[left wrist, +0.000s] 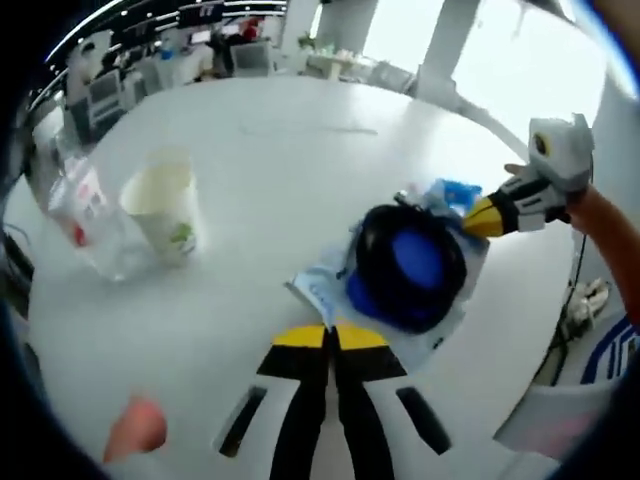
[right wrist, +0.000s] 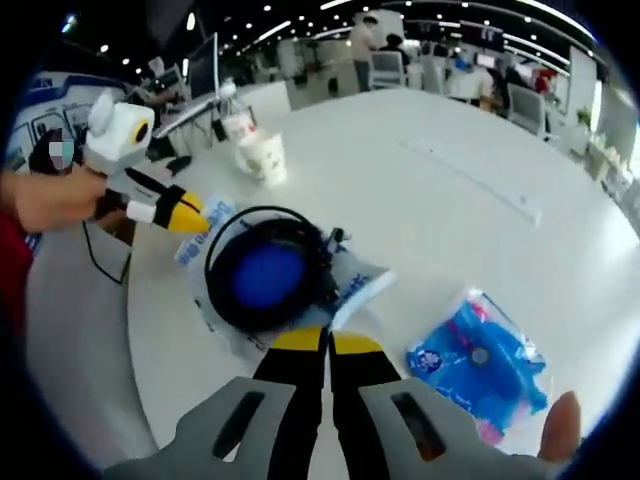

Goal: Arrange the tabletop items into an orderly group along one side of the table until the central work area is clear of visible clutter.

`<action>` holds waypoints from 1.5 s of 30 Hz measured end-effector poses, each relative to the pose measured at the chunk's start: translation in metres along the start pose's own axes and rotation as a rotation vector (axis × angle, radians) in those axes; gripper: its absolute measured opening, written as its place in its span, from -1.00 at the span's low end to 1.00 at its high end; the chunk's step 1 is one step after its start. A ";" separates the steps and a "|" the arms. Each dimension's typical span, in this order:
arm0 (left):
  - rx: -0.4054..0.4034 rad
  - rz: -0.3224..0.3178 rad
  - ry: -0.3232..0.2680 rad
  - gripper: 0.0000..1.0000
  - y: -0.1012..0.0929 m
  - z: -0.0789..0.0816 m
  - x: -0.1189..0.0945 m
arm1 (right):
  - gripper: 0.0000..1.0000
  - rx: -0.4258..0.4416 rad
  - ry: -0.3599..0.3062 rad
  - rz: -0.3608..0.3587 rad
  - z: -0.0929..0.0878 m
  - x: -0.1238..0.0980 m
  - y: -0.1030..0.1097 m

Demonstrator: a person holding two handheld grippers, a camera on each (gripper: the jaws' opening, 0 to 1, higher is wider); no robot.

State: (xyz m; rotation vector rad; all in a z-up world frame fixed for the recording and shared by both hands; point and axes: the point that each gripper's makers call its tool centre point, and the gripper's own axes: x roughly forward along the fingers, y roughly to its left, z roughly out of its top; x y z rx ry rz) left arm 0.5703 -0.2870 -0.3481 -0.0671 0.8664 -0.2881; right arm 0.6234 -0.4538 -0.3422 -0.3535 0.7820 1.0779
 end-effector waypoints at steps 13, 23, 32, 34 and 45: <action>0.108 0.003 -0.028 -1.00 0.029 0.056 0.012 | -0.97 0.053 -0.048 -0.096 0.028 0.002 -0.008; 0.147 -0.002 -0.024 -1.00 0.038 0.078 0.032 | -0.97 0.100 -0.055 -0.162 0.039 0.011 -0.027; 0.153 -0.006 -0.016 -1.00 0.047 0.087 0.048 | -0.97 0.125 -0.048 -0.190 0.041 0.022 -0.041; 0.151 -0.005 -0.012 -1.00 0.048 0.088 0.051 | -0.97 0.126 -0.041 -0.192 0.040 0.025 -0.043; 0.155 0.006 0.033 -1.00 0.050 0.081 0.064 | -0.97 0.146 -0.017 -0.179 0.032 0.037 -0.052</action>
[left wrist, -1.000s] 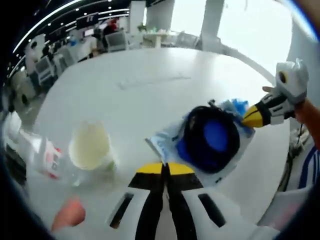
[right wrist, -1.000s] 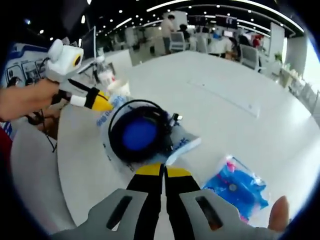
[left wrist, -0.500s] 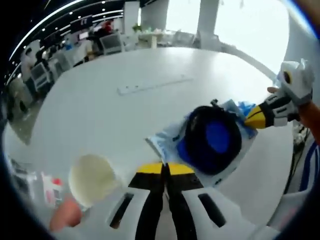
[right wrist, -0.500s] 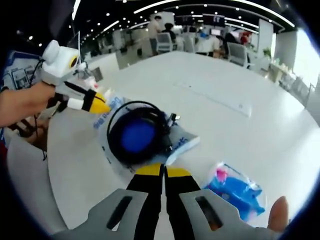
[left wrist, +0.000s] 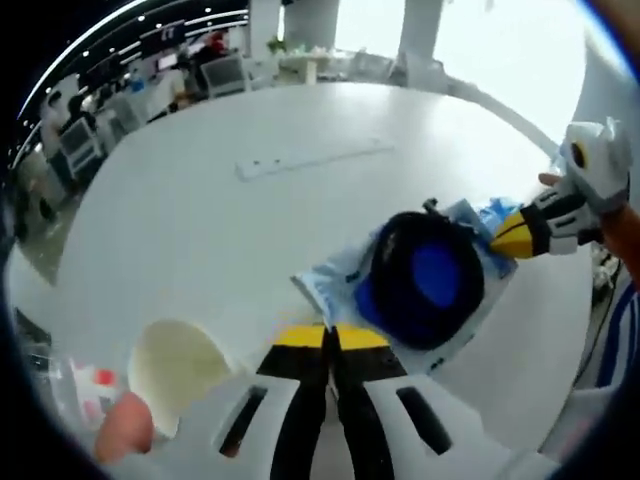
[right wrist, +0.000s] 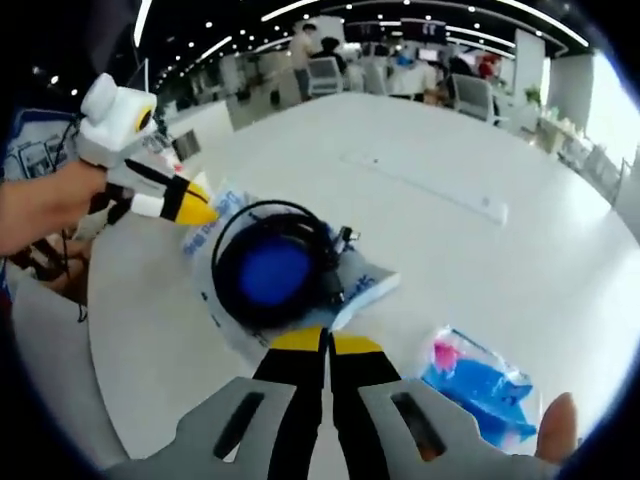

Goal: Arrange the tabletop items into an orderly group along one side of the table until the central work area is clear of visible clutter.

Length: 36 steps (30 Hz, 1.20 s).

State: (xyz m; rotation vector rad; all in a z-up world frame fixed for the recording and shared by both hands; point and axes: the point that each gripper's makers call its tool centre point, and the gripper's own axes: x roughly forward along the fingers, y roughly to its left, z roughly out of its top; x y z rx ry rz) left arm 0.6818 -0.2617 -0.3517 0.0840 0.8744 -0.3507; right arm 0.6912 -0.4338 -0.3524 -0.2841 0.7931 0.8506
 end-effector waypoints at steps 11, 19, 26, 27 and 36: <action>0.004 0.007 0.029 -1.00 0.000 -0.006 0.009 | -0.97 0.008 0.025 0.008 -0.008 0.007 -0.002; 0.003 0.006 0.062 -1.00 0.002 -0.016 0.018 | -0.96 0.005 0.040 0.006 -0.012 0.012 -0.003; 0.015 0.020 0.062 -1.00 0.004 -0.019 0.021 | -0.95 0.005 0.048 -0.003 -0.018 0.016 -0.005; 0.018 0.022 0.061 -1.00 0.005 -0.019 0.021 | -0.95 0.003 0.050 -0.006 -0.019 0.017 -0.006; 0.067 0.036 0.060 -0.97 0.006 -0.020 0.023 | -0.93 0.000 0.055 -0.020 -0.022 0.017 -0.007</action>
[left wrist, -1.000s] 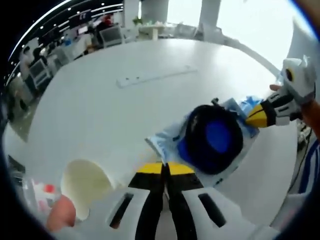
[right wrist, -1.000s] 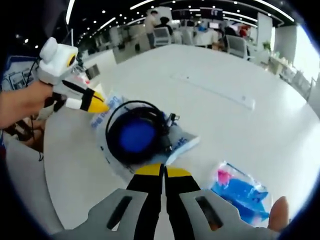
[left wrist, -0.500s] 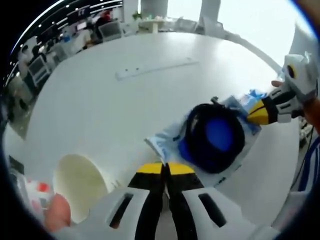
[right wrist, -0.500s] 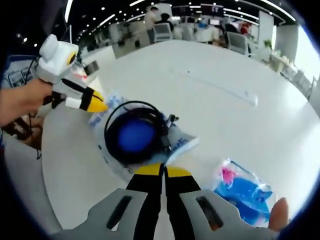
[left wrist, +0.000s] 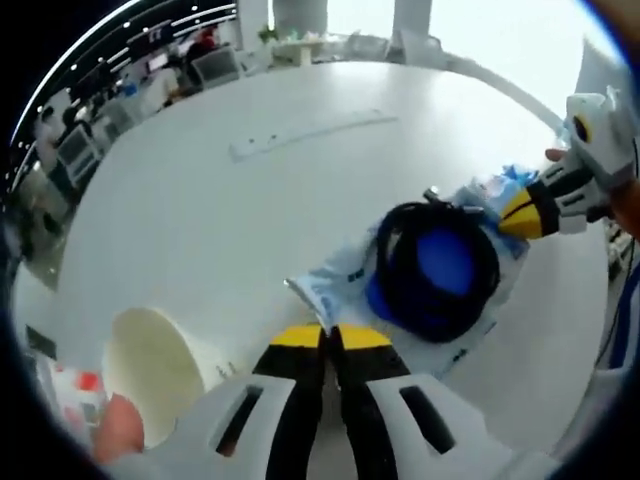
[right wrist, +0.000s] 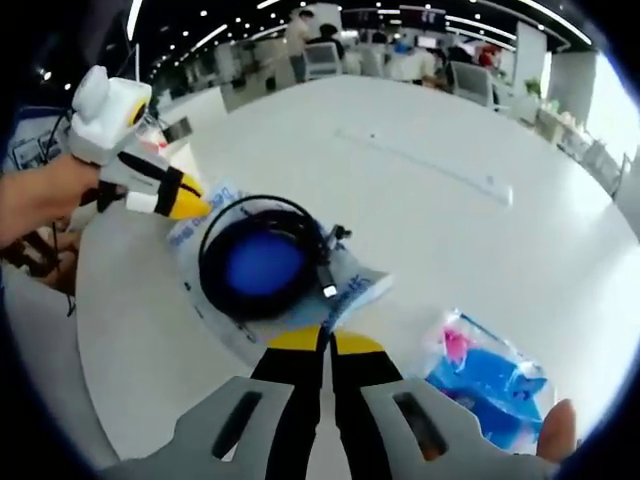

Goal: Arrange the tabletop items into an orderly group along one side of the table until the central work area is clear of visible clutter.

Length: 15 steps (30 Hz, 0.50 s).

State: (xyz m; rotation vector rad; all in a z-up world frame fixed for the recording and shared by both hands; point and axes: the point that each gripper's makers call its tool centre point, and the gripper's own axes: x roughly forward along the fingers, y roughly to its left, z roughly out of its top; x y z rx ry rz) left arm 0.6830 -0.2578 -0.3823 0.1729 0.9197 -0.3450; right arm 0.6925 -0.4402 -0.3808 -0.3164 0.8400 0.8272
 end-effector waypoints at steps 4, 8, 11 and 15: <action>0.003 0.006 -0.006 -0.88 0.002 0.000 -0.001 | -0.91 0.000 -0.001 -0.003 0.000 0.000 0.000; 0.003 0.007 -0.021 -0.77 0.002 0.002 -0.002 | -0.88 -0.002 -0.003 -0.008 0.001 -0.001 0.000; 0.008 0.001 -0.030 -0.71 0.001 0.004 -0.003 | -0.86 -0.003 -0.007 -0.009 0.002 -0.001 -0.001; 0.008 -0.001 -0.046 -0.65 0.001 0.007 -0.005 | -0.78 -0.004 -0.016 -0.012 0.004 -0.004 0.000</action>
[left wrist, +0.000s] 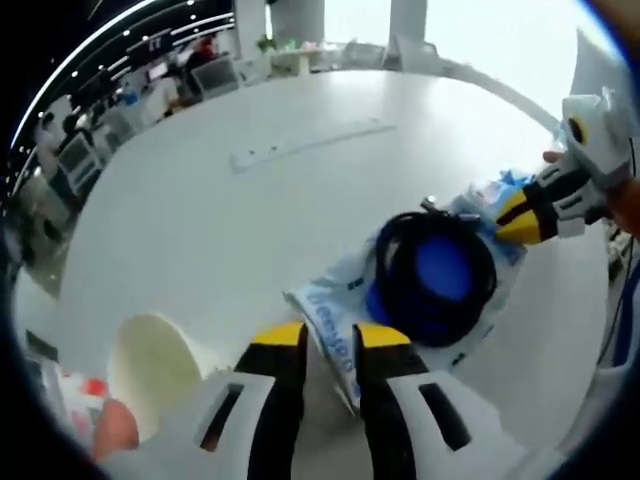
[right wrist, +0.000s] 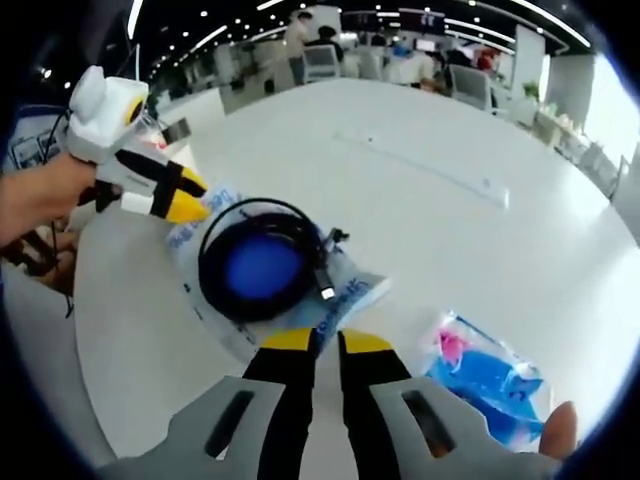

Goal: Arrange the tabletop items into an orderly group along one side of the table until the central work area is clear of visible clutter.

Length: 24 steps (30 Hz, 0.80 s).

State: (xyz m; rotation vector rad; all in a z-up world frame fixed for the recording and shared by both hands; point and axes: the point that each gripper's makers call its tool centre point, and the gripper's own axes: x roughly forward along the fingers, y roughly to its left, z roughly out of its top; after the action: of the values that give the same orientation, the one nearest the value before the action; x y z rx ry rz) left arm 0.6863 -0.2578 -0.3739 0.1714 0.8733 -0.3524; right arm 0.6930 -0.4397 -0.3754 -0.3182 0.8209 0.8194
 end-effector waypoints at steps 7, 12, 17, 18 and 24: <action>0.004 -0.002 -0.014 -0.55 -0.002 0.003 -0.005 | -0.70 -0.008 -0.016 -0.011 0.004 -0.003 -0.002; 0.004 -0.002 -0.040 -0.43 -0.004 0.009 -0.008 | -0.54 -0.016 -0.030 -0.025 0.008 -0.006 -0.002; 0.004 -0.012 -0.068 -0.36 -0.009 0.015 -0.012 | -0.35 -0.026 -0.047 -0.038 0.011 -0.007 -0.004; 0.003 -0.018 -0.079 -0.34 -0.011 0.018 -0.014 | -0.33 -0.027 -0.054 -0.041 0.013 -0.009 -0.003; 0.008 -0.043 -0.108 -0.23 -0.019 0.026 -0.017 | -0.22 -0.034 -0.070 -0.048 0.017 -0.011 -0.003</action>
State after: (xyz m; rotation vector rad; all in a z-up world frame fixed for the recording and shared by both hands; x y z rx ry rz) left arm 0.6877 -0.2789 -0.3443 0.1395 0.7697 -0.4022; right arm 0.7000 -0.4379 -0.3562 -0.3360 0.7320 0.7956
